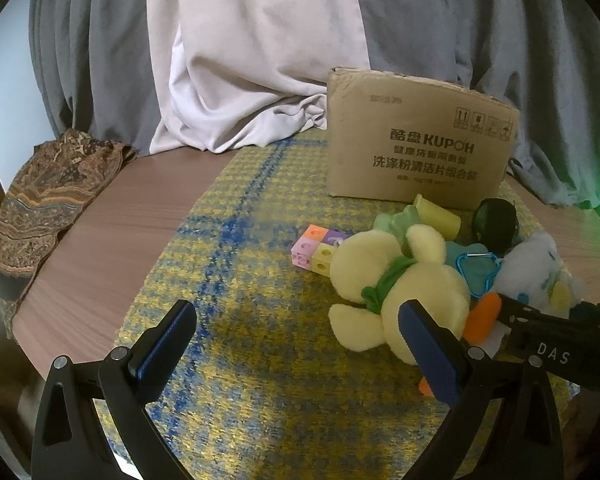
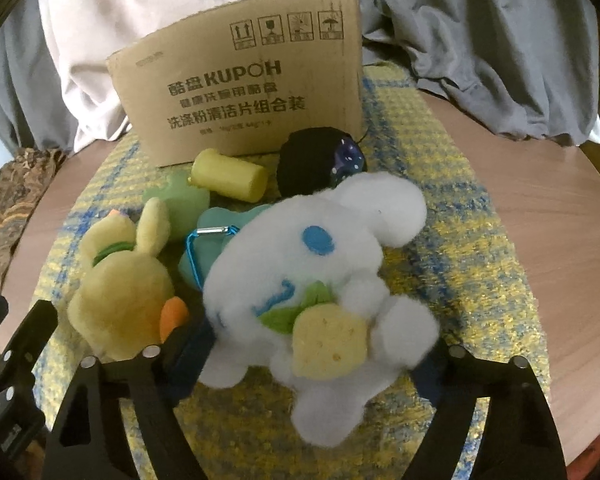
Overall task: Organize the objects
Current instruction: 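Grasp the yellow plush duck with the left tool while the right tool grasps the white plush bunny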
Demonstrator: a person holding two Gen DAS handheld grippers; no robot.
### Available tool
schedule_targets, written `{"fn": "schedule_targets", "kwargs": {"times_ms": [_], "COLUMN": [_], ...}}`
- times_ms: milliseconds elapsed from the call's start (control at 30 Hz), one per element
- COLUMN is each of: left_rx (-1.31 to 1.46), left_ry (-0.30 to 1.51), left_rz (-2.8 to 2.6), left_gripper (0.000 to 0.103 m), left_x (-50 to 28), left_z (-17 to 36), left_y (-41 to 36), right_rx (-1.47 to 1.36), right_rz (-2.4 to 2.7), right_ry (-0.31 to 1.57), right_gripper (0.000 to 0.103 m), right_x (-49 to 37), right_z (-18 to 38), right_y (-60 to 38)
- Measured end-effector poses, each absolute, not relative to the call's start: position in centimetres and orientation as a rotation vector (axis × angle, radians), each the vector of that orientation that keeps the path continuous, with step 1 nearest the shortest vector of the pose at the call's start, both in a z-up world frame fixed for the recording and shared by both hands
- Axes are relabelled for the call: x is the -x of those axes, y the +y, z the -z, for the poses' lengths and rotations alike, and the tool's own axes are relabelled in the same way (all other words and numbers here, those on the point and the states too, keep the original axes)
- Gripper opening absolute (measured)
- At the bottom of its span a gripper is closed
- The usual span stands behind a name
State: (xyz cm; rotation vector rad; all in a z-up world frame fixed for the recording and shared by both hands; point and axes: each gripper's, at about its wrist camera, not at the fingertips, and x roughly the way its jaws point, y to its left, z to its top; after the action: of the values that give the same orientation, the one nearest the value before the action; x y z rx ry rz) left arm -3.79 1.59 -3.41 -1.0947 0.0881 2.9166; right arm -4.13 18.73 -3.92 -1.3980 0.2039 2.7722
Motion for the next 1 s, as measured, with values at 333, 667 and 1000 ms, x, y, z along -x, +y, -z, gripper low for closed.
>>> {"fn": "schedule_targets", "kwargs": {"times_ms": [333, 667, 1000], "left_rx": [1.059, 1.012, 1.115], "left_ry": [0.101, 0.189, 0.154], "left_rz": [-2.862, -2.786, -2.714], "left_gripper": [0.103, 0.101, 0.079], "left_x": [2.9, 3.7, 6.6], "left_z": [3.1, 3.4, 5.6], "left_y": [3.4, 7.5, 8.4], "right_rx": [1.351, 1.261, 1.253], "right_rz": [-2.772, -2.724, -2.721], "right_ry": [0.243, 0.233, 0.223], "right_gripper": [0.078, 0.078, 0.078], "right_x": [2.1, 0.5, 0.6], "right_z": [2.8, 1.5, 1.4], "right_y": [20.3, 23.5, 23.9]}}
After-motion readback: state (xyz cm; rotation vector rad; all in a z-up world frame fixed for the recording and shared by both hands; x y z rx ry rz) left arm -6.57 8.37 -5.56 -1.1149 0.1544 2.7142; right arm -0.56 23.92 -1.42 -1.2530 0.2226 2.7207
